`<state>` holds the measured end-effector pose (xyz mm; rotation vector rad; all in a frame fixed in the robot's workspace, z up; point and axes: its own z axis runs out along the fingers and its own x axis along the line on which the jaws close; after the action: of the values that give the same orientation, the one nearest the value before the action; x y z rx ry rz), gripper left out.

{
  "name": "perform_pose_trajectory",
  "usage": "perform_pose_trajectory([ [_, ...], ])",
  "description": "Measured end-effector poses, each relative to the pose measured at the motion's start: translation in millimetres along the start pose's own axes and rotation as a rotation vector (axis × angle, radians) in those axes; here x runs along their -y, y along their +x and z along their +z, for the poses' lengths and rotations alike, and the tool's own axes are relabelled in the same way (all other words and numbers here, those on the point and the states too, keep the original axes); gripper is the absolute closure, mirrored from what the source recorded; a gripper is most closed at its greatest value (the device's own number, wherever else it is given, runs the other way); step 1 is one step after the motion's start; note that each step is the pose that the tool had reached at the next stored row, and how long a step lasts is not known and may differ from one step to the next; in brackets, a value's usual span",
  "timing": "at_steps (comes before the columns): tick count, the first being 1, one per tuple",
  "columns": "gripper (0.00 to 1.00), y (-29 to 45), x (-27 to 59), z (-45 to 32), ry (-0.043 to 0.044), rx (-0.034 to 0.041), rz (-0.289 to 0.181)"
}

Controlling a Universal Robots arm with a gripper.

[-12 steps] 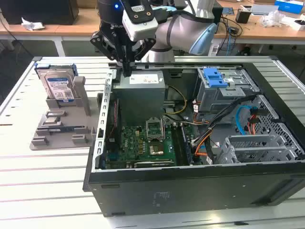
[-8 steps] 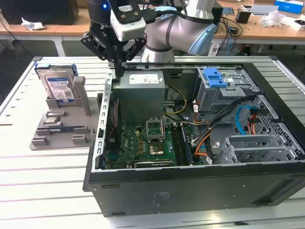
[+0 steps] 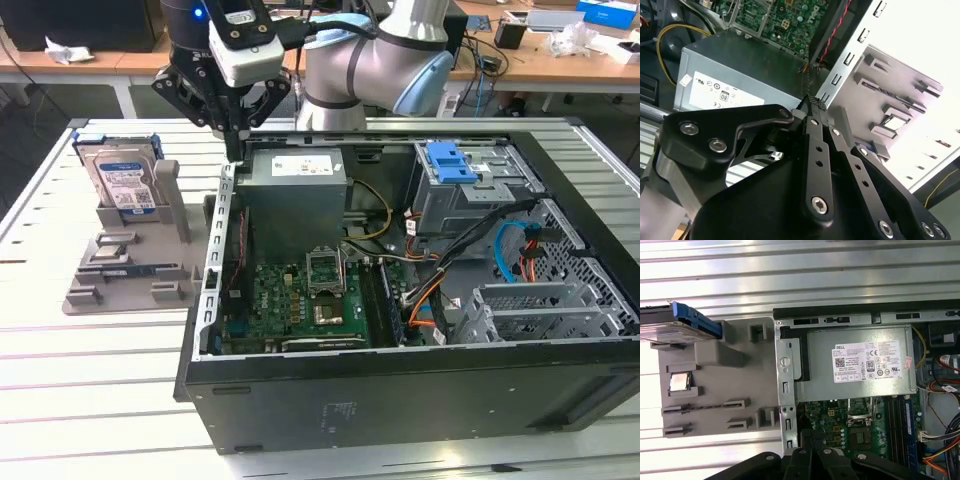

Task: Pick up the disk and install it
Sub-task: 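Reach for the disk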

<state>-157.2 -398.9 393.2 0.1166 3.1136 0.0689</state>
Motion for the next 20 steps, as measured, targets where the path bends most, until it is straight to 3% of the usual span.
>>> perform_pose_trajectory([
  [12, 0.89, 21.1, 1.6, -0.4, -0.0001, 0.0000, 0.000],
  [15, 0.89, 30.6, 2.3, -0.6, 0.0000, 0.0000, 0.000],
  [20, 0.89, 37.9, 2.8, -0.8, 0.0000, 0.0000, 0.000],
])
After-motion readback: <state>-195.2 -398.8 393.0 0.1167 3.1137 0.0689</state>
